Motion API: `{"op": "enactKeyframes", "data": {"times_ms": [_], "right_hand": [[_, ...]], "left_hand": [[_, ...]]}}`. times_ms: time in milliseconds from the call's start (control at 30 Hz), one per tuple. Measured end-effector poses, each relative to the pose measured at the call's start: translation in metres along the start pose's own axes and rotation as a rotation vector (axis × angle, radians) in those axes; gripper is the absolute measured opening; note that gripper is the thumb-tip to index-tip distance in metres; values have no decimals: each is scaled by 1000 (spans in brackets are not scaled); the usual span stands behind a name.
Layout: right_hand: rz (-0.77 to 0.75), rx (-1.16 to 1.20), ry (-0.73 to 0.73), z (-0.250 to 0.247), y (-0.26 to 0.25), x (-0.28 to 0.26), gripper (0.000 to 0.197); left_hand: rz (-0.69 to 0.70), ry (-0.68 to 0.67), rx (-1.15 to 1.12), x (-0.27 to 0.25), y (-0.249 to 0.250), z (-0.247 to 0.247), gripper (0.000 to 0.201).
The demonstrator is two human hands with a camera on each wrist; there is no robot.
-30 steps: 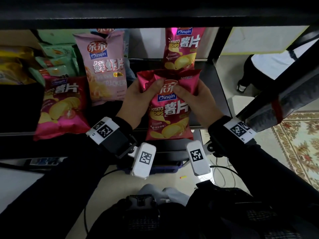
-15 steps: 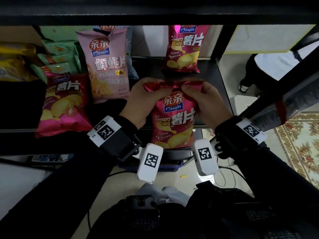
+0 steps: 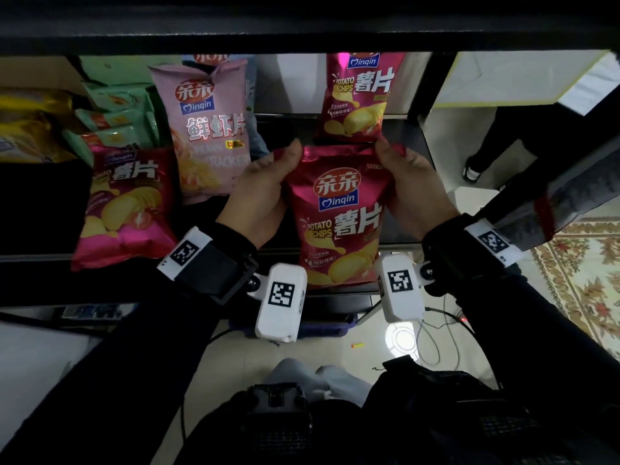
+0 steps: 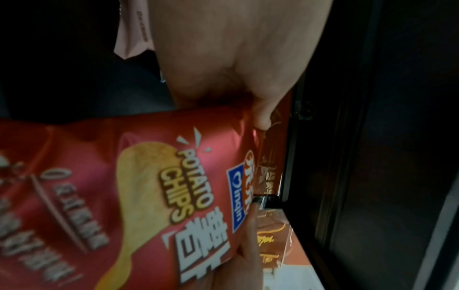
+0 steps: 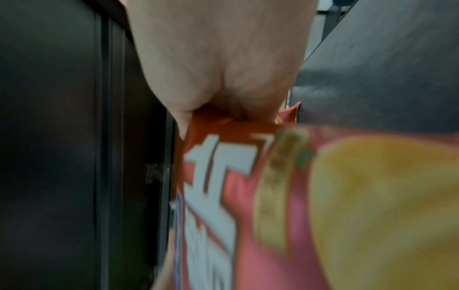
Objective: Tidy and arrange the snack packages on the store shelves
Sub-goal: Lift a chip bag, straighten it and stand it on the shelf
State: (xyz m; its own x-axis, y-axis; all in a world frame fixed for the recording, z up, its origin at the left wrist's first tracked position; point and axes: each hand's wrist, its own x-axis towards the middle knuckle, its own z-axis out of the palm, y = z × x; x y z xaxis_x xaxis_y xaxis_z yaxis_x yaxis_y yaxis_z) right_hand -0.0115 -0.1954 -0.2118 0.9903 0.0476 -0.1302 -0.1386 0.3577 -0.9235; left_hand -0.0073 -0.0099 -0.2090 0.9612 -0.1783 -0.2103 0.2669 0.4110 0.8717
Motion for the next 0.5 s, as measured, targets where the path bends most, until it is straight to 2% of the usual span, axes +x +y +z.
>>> {"op": "enactKeyframes", "data": {"times_ms": [133,200,300,433,500], "right_hand": [[158,109,-44,3,-14,3,44],[174,114,-46,6,-17,6,45],[227,168,-20,9,-16,11,44],[359,228,72,3,-23,18,42],[383,209,86,2,-23,19,47]], "left_hand": [[-22,-14,-47,8,10,-2,23],[-68,-27,-86,11,13,-3,28],[-148,-145,-103,10,13,-2,42],[-238,-330,295,-5,-7,-3,59],[-273,-328,359,-8,-13,-5,48]]}}
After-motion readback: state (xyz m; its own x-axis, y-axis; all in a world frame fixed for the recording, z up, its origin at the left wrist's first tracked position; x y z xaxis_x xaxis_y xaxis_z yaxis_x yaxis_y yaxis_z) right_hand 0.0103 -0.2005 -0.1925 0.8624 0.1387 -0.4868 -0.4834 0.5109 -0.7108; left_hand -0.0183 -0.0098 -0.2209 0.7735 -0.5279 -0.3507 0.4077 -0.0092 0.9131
